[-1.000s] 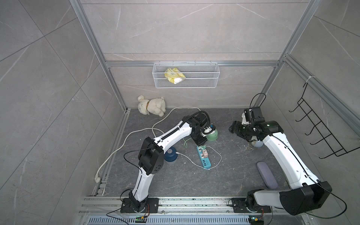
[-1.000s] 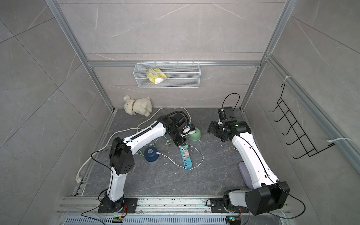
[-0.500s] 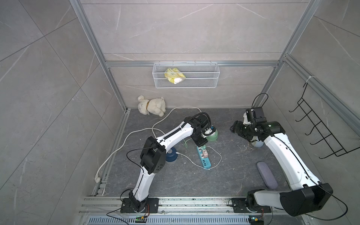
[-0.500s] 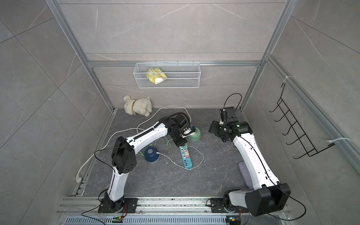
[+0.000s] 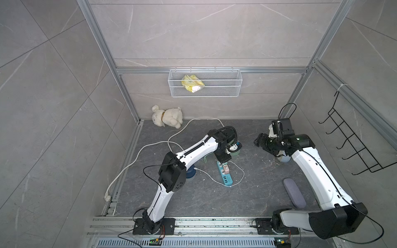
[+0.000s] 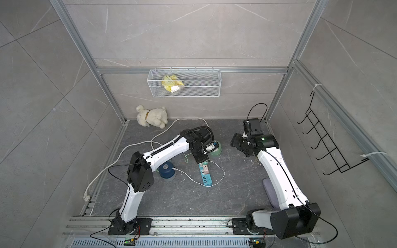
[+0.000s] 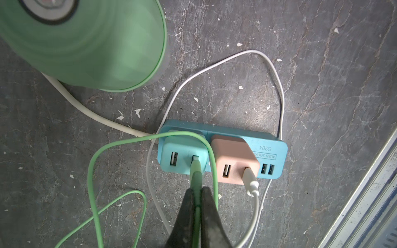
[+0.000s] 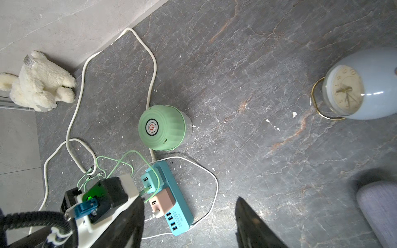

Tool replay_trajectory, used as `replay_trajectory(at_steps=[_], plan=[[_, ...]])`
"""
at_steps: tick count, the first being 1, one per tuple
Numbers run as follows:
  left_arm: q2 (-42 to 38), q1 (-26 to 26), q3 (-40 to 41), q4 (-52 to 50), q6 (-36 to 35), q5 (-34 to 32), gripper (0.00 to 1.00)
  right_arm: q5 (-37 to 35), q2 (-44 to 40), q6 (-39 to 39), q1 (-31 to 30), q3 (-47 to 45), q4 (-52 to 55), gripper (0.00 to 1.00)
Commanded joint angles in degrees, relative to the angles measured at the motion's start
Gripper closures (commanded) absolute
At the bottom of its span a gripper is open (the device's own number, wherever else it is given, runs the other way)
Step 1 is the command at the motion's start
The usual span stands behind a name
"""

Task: Charge the cordless meat grinders
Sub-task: Insert the charging cable into the plug.

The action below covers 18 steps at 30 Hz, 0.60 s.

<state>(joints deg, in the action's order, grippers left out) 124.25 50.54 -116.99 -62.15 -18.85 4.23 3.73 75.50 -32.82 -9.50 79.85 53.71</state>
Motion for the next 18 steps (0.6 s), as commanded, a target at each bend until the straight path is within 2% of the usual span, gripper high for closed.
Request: replay_trajectory(at_steps=[1, 5, 18], plan=[[1.6, 1.33, -1.69, -6.56, -1.32, -3.46, 1.0, 0.21, -1.06, -0.63, 0.27, -0.41, -0.01, 0.32], [2.68, 2.34, -3.1, -8.22, -1.64, -6.42, 1.0, 0.49, -0.89, -0.63, 0.26, -0.25, 0.01, 0.32], [10.89, 2.37, -12.45, -13.27, -0.29, -3.44, 1.0, 2.05, -0.8, -0.1, 0.21, 0.77, 1.9, 0.32]])
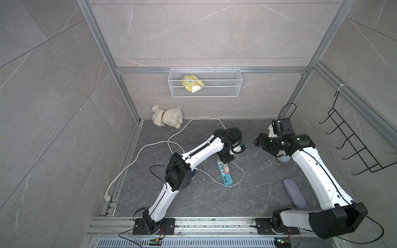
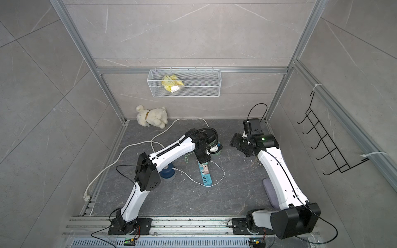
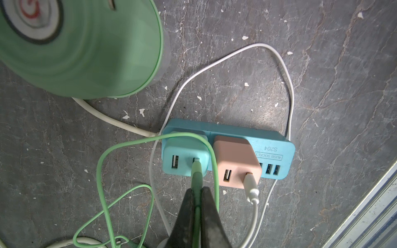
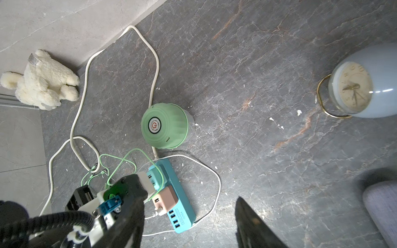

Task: Charge the cordless meat grinders
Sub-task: Insert the charging cable into the plug.

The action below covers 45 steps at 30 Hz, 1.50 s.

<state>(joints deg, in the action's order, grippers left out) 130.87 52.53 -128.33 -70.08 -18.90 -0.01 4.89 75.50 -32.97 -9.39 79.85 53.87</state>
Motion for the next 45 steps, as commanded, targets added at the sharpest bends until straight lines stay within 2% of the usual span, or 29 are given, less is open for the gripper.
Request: replay_trajectory(at_steps=[1, 15, 31, 37, 45], plan=[[4.95, 0.38, -1.71, -5.63, -0.17, 0.8, 1.0, 0.92, -0.65, 0.24, 0.13, 1.03, 2.06, 0.32], [8.29, 0.11, -1.31, -10.64, 2.78, 0.84, 1.0, 1.44, 1.05, 1.65, 0.15, 2.59, 1.86, 0.32], [8.74, -0.06, 0.5, -7.19, 5.34, -0.14, 1.0, 1.1, 1.09, 1.73, 0.19, 2.52, 1.42, 0.32], [5.7, -0.15, -0.37, -4.17, 6.06, -0.49, 0.77, 1.09, 0.8, 1.51, 0.25, 2.52, 1.13, 0.32], [3.16, -0.33, -1.84, -1.43, 5.71, -1.67, 0.59, 1.17, 0.35, 1.43, 0.23, 2.36, 1.11, 0.32]])
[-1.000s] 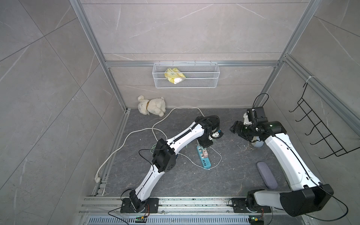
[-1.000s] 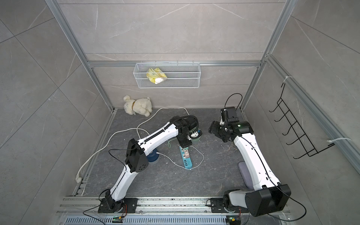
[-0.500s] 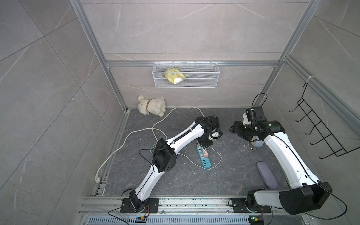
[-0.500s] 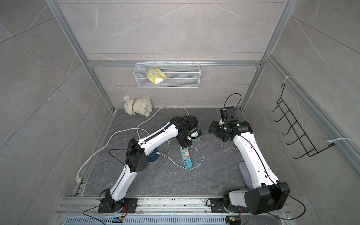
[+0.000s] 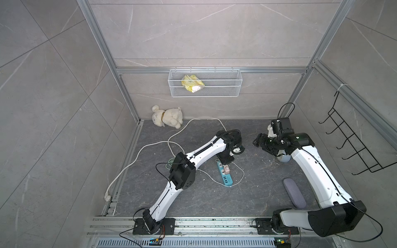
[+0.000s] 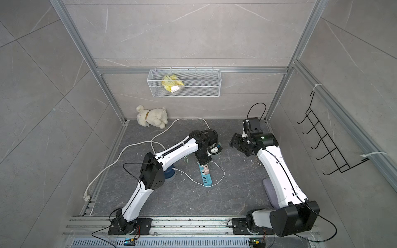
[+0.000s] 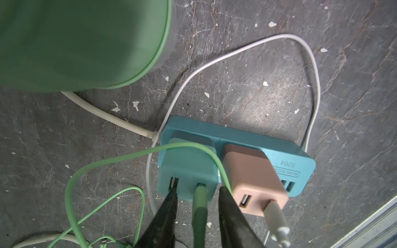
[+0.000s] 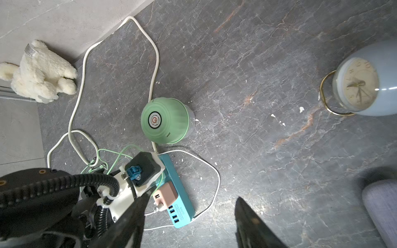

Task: Charge the cordless meat grinders
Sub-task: Insert the charging cable into the plug.

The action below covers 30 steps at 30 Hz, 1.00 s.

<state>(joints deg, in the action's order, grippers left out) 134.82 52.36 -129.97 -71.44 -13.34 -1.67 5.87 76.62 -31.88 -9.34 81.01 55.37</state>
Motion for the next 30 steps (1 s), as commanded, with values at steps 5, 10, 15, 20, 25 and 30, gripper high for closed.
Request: replay_trajectory(at_steps=[5, 10, 15, 20, 25, 30], plan=[[-3.96, -0.24, -0.9, 1.36, 0.21, 0.17, 0.5, 0.2, -1.08, 0.43, 0.24, 1.23, -0.44, 0.32], [-7.15, -0.5, -0.45, 2.94, 0.29, 2.71, 0.49, 0.04, -1.08, 0.44, 0.17, 1.27, -0.53, 0.32], [-14.29, -1.06, 4.38, 9.39, 1.07, 5.39, 0.49, -0.29, -0.76, 1.32, 0.27, 2.2, -0.44, 0.32], [-29.83, -4.29, 23.71, 34.37, 12.16, 0.02, 0.49, -0.6, 0.83, 4.05, 0.17, 4.46, -0.27, 0.32], [-43.23, -10.21, 39.63, 40.15, 37.54, -17.85, 0.48, 0.28, 3.21, 6.85, 0.2, 6.99, -0.52, 0.32], [-54.06, -20.76, 51.34, 19.89, 67.44, -18.55, 0.45, 0.7, 4.62, 7.8, 0.04, 6.94, -1.3, 0.33]])
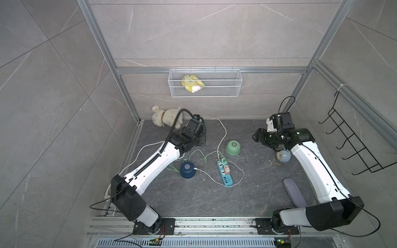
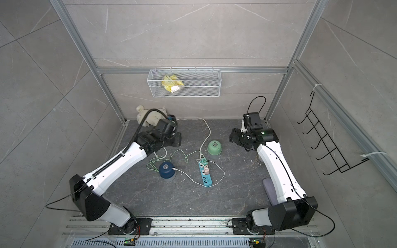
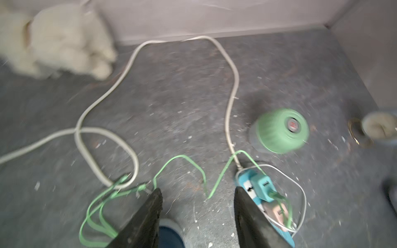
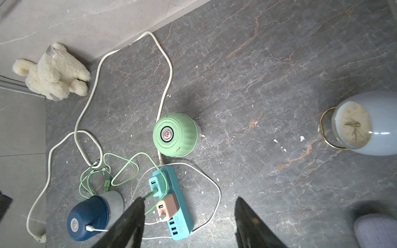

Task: Charge the cordless meat grinders
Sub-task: Insert the charging cable into the plug, then pick up the charging cable from the center of the board.

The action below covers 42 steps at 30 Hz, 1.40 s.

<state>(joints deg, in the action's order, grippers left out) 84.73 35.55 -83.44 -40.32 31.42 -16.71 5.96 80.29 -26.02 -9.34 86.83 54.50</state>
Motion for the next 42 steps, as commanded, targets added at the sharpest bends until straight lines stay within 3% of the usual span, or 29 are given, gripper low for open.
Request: replay_trajectory(at_steps=[1, 7, 10, 26, 28, 39, 42], plan=[[-5.8, -6.25, 7.61, -13.82, 26.77, -0.6, 0.45, 0.74, 1.24, 1.94, -0.06, 0.84, -0.74, 0.33], [-10.92, -13.65, 22.16, -13.68, 28.22, 10.53, 0.43, 1.82, 2.39, 1.6, -0.66, -0.6, -1.76, 0.33], [-9.75, -16.61, 24.92, -13.0, 25.03, 10.44, 0.41, 2.28, 2.75, 1.69, -0.76, -0.44, -1.6, 0.33], [7.8, -25.64, 31.34, 14.16, 19.62, 19.69, 0.41, 0.78, 0.74, 2.11, -0.82, 0.71, 1.27, 0.33], [8.91, -26.39, 31.74, 15.2, 20.04, 19.95, 0.46, 0.34, 0.62, 2.11, -0.74, 1.21, 1.7, 0.33], [10.8, -26.76, 29.43, 17.08, 16.81, 17.19, 0.99, -0.68, -0.07, 1.76, -0.77, 2.2, 1.66, 0.33], [6.21, -26.52, 27.58, 17.22, 13.05, 13.46, 1.0, -0.9, -0.38, 1.64, -0.77, 1.92, 1.49, 0.33]])
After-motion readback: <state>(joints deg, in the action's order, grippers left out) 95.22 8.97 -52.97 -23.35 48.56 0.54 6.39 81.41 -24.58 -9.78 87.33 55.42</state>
